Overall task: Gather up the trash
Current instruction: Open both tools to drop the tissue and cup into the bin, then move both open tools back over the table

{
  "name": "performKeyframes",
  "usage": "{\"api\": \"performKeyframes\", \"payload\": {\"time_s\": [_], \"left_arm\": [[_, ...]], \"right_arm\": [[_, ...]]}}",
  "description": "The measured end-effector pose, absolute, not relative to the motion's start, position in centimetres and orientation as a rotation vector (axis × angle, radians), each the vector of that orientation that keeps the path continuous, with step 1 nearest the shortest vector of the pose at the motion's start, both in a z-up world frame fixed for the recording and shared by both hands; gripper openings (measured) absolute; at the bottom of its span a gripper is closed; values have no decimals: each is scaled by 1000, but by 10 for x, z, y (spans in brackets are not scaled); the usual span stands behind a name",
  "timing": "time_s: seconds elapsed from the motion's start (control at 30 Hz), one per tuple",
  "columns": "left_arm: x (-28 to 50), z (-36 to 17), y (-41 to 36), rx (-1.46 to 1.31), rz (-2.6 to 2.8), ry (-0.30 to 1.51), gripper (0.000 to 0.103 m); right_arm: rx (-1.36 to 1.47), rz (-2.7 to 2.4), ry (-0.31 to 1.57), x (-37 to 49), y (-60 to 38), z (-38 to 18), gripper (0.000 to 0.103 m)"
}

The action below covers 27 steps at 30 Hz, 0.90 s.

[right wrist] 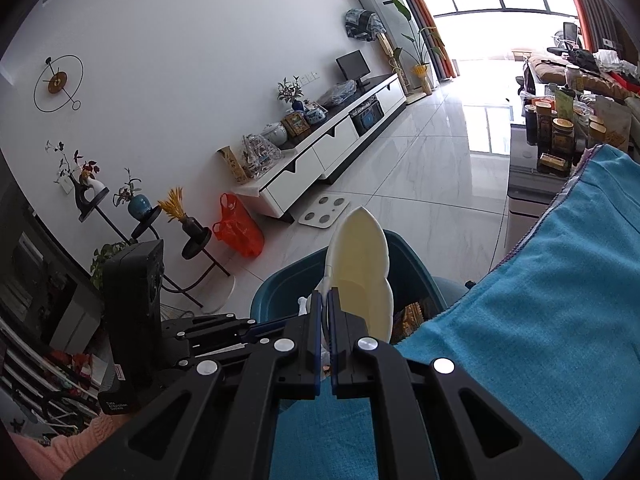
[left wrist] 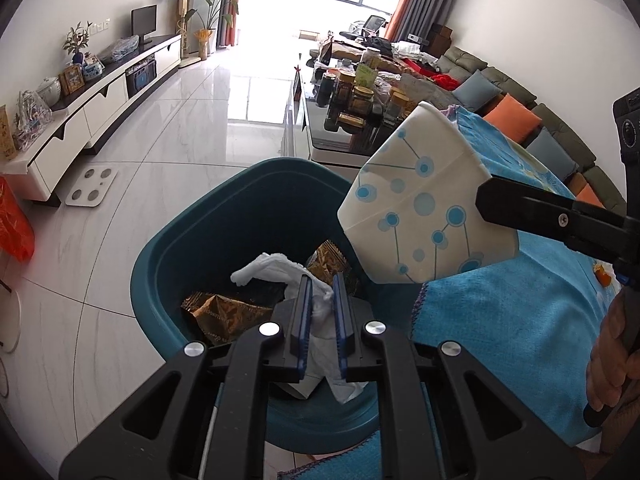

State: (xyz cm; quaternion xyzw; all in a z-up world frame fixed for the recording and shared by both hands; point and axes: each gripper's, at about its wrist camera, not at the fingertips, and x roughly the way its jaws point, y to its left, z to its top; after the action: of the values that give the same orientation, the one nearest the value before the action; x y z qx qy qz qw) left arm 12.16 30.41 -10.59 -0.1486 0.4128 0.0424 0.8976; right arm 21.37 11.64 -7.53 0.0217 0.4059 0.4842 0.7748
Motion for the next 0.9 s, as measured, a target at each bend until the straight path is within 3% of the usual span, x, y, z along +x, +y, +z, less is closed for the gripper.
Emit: {"api": "performKeyframes", "payload": {"time_s": [0.13,0.47,0.73,0.9], "left_arm": [[122,-117,308,-343,107,858,21],[113,-121,308,-368,137,829,30],[88,-86,276,-308,82,729,46],[80,-66,244,-278,-24,677,48]], "right_arm": [[42,1041,906,218,122,-83,5],[73,1010,937,223,110,-87,8],[94,996,856,210,71,-65,20],[96,952,779,190,24,-49,30]]}}
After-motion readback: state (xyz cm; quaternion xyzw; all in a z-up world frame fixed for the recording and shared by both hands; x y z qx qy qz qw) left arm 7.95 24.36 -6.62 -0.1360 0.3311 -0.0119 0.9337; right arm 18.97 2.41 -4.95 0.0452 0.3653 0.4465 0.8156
